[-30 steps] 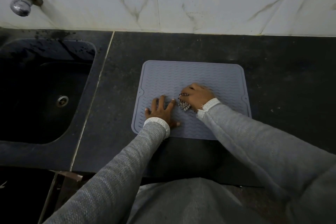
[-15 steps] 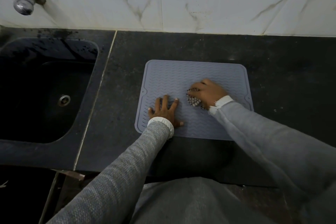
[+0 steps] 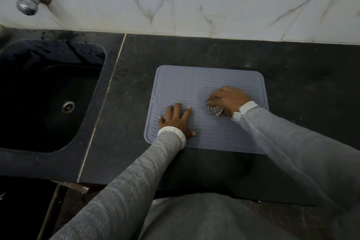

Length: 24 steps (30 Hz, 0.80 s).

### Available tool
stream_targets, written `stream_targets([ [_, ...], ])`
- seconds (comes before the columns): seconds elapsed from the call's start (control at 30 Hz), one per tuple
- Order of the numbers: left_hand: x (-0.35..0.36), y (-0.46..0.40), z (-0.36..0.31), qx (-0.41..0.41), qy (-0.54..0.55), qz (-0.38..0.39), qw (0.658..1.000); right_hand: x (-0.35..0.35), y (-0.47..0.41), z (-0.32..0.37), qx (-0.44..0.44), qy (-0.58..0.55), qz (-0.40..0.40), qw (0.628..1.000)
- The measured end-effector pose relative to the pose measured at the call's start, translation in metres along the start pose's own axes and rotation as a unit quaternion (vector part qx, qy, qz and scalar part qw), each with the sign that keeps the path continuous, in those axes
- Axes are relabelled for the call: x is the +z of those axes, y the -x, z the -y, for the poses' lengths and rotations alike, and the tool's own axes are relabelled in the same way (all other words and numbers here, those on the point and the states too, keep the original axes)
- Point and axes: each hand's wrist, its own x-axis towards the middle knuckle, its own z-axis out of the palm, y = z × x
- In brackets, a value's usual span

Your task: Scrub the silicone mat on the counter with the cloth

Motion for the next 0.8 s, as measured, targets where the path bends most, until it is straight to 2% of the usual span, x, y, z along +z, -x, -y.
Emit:
stream_targets([
  [0.07, 0.0, -0.001, 0.0, -0.004, -0.003, 0.007, 1.0, -0.002, -0.019, 0.02, -0.017, -0.012, -0.015, 1.0],
  [0.17, 0.001, -0.002, -0.001, -0.009, -0.012, 0.008, 1.0, 0.001, -0.036, 0.034, 0.016, -0.019, 0.056, 0.998],
  [0.23, 0.001, -0.002, 0.0, -0.005, -0.011, 0.005, 1.0, 0.0, -0.025, 0.026, 0.001, 0.012, 0.057, 0.998],
  [0.33, 0.002, -0.002, 0.002, 0.001, -0.01, 0.003, 1.0, -0.002, 0.005, 0.001, -0.033, 0.086, 0.114, 0.989],
  [0.4, 0.003, -0.002, 0.002, 0.0, -0.013, 0.0, 1.0, -0.007, 0.016, -0.008, -0.025, 0.088, 0.131, 0.987],
  [0.47, 0.003, -0.002, 0.001, 0.0, -0.013, 0.002, 1.0, -0.01, 0.014, -0.008, -0.029, 0.063, 0.119, 0.99],
  [0.57, 0.003, -0.003, 0.001, -0.002, -0.014, 0.007, 1.0, -0.003, -0.01, 0.007, -0.037, 0.011, 0.046, 0.998],
  [0.63, 0.002, -0.004, 0.0, -0.007, -0.015, 0.012, 1.0, -0.002, -0.027, 0.024, -0.007, -0.034, 0.049, 0.998],
  [0.8, 0.004, -0.002, 0.002, 0.002, -0.019, -0.001, 1.0, 0.005, -0.015, 0.011, -0.058, 0.017, 0.055, 0.997],
])
